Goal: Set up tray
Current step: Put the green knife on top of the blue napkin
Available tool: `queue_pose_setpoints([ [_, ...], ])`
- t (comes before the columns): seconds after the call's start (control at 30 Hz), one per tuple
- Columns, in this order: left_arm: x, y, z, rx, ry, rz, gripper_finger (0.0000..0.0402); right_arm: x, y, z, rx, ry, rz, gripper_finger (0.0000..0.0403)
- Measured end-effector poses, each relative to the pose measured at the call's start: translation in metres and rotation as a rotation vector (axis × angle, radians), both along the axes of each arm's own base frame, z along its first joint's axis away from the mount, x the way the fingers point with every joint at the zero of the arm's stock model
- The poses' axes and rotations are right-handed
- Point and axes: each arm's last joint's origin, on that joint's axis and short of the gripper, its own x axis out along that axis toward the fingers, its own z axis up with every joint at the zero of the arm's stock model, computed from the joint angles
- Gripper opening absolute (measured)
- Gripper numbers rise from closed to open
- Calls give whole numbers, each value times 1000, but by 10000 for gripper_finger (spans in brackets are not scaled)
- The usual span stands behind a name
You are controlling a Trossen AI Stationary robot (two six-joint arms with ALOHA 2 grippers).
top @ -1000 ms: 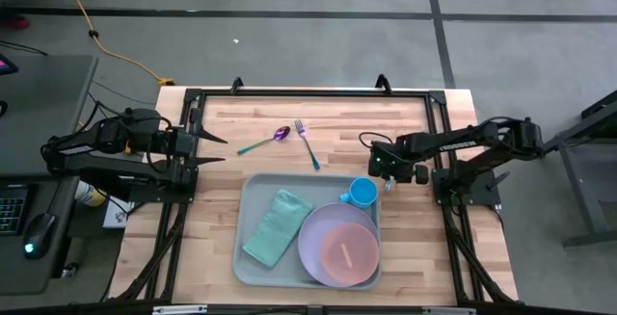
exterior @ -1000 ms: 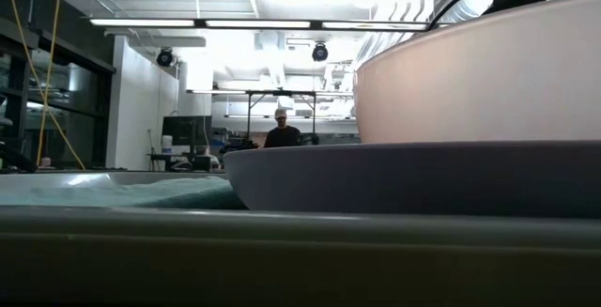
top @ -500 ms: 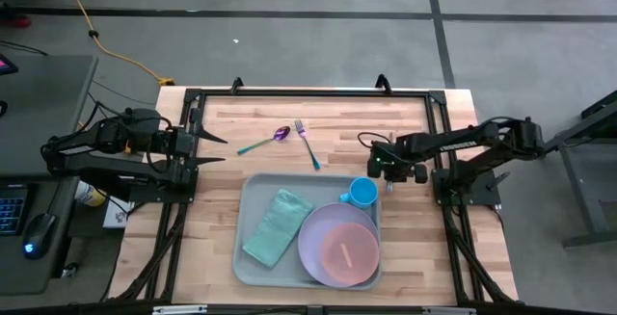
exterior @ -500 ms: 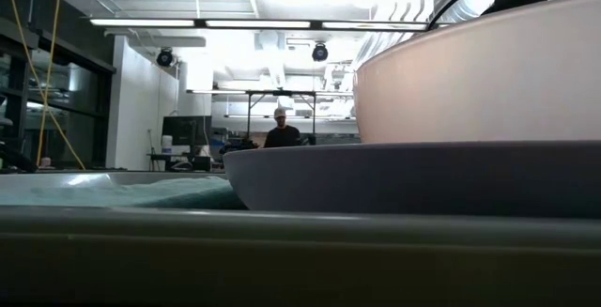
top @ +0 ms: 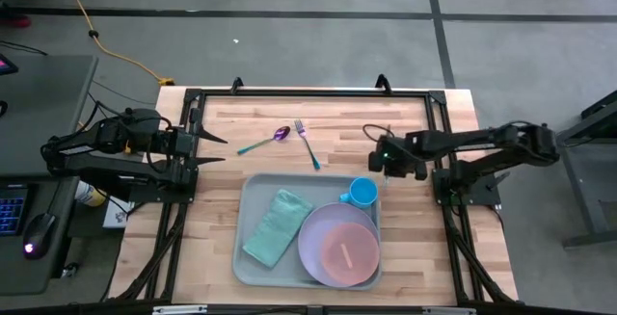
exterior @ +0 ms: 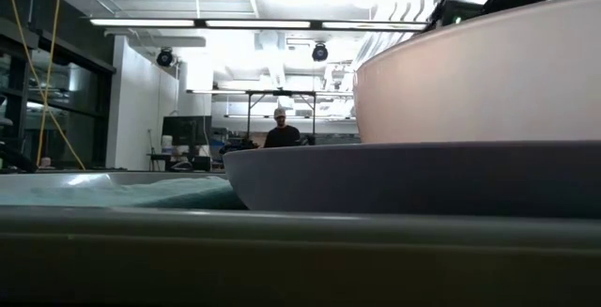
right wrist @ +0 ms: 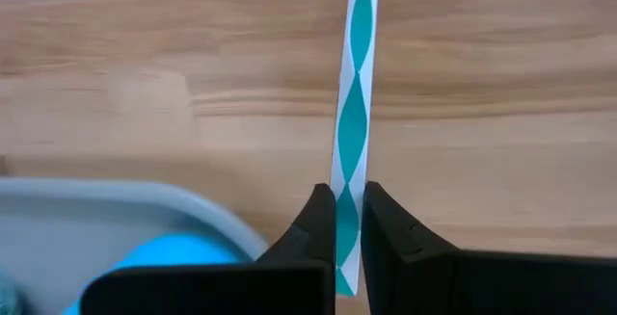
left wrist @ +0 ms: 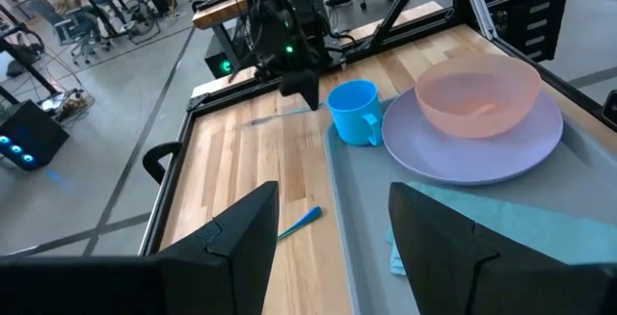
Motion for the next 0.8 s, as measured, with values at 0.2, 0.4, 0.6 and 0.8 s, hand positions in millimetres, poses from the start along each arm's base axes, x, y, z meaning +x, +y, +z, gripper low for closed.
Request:
queue_pose_setpoints([
  [0.2,0,0,0,0,1,-1,227,-13,3,23,-32,-122,29,3],
  [0.4,0,0,0,-3,1,-8,227,-29,8,49,-67,-285,71,3],
  [0.6,0,0,0,-3,0,-9,227,-29,19,90,-146,-480,155,3],
  [0.8,0,0,0,-4,0,-10,227,1,44,136,-187,-618,275,3],
])
